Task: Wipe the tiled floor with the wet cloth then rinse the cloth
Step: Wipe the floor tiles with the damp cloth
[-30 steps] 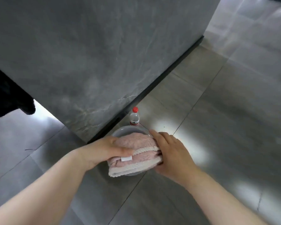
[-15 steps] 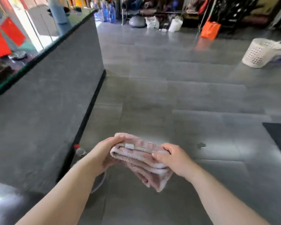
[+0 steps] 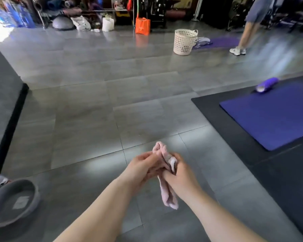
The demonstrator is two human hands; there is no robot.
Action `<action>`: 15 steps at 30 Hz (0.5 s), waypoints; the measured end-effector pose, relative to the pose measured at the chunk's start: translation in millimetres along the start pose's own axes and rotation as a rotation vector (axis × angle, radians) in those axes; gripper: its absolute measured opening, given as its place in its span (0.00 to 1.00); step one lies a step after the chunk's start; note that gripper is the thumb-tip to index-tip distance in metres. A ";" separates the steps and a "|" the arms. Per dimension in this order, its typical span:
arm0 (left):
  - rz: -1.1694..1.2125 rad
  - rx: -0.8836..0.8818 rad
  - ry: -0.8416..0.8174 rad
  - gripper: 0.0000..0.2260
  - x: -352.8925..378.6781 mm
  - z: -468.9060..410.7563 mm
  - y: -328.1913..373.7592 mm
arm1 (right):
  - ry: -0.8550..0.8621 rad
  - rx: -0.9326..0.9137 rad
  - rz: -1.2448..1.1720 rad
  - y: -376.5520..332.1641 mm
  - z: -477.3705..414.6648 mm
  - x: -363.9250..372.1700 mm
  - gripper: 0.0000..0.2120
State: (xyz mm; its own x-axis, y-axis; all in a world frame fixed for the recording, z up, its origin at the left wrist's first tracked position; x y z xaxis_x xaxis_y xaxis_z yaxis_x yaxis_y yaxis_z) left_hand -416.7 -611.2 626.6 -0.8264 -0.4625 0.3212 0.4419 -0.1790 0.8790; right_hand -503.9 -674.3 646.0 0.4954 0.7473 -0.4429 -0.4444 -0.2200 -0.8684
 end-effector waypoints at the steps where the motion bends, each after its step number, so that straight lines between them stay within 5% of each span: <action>1: -0.013 0.017 -0.022 0.08 14.5 -5.7 -4.9 | 0.026 0.002 -0.012 9.9 0.8 -14.6 0.12; 15: -0.165 -0.033 -0.008 0.15 63.5 -134.5 -19.0 | -0.051 0.208 -0.196 108.3 -90.8 -134.8 0.09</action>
State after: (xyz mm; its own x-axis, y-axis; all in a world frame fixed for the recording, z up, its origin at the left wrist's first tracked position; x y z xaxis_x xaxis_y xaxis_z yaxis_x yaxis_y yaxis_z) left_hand -430.7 -754.0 582.9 -0.8914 -0.4175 0.1763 0.3110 -0.2806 0.9081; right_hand -551.0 -855.8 591.3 0.5512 0.7946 -0.2545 -0.4899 0.0613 -0.8696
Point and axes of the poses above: each hand's wrist, its own z-axis away from the middle knuckle, its own x-axis out of the palm, y = z × x, the point moved 5 cm from there along -z, towards the middle knuckle, and after that the axes turned 1 degree about x, right-handed, at the moved point
